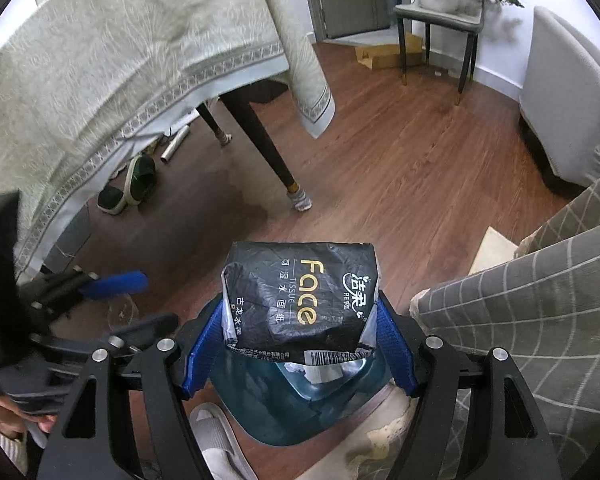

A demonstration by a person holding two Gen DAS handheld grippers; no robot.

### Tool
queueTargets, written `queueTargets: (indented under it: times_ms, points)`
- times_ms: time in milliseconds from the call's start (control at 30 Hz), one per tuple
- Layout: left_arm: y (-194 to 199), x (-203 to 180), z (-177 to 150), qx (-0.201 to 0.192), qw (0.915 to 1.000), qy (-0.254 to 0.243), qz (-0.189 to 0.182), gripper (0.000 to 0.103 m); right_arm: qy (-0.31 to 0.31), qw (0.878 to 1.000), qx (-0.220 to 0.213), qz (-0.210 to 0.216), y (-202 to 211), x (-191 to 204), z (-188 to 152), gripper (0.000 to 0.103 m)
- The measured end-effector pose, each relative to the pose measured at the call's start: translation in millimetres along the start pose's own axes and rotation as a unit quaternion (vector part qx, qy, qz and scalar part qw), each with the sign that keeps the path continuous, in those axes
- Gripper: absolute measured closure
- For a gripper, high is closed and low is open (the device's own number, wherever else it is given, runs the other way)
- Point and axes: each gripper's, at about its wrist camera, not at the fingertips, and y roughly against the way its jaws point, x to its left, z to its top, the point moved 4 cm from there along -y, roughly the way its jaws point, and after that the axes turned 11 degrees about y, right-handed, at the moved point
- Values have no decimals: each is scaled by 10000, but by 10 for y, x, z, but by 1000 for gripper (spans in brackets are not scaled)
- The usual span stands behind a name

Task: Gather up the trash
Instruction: 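Lower the black Face pack into the bin and open the right tool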

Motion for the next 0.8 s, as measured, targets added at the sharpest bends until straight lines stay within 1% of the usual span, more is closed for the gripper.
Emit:
queueTargets:
  times_ms: [167,300,467,633,800]
  points:
    - [145,12,73,-198,9997,135,-100,47,57,9997,221,27,-173,64,-60,31]
    - [298,-20,156,-394,9989,175,-166,47,127,9988,463,74,-350,141,-132,31]
    - [479,-95,239,-629,9974,200,-290,55,212,9973,702,86,-542,214,-220,31]
    - [616,-210,257,-777,9962,77,-386,59,268,9945,1009,103,-770,268,-363,31]
    - [824,-362,267,-1009,9933,-107,-549,64,392,9903,1326,140,-971,360,-525,31]
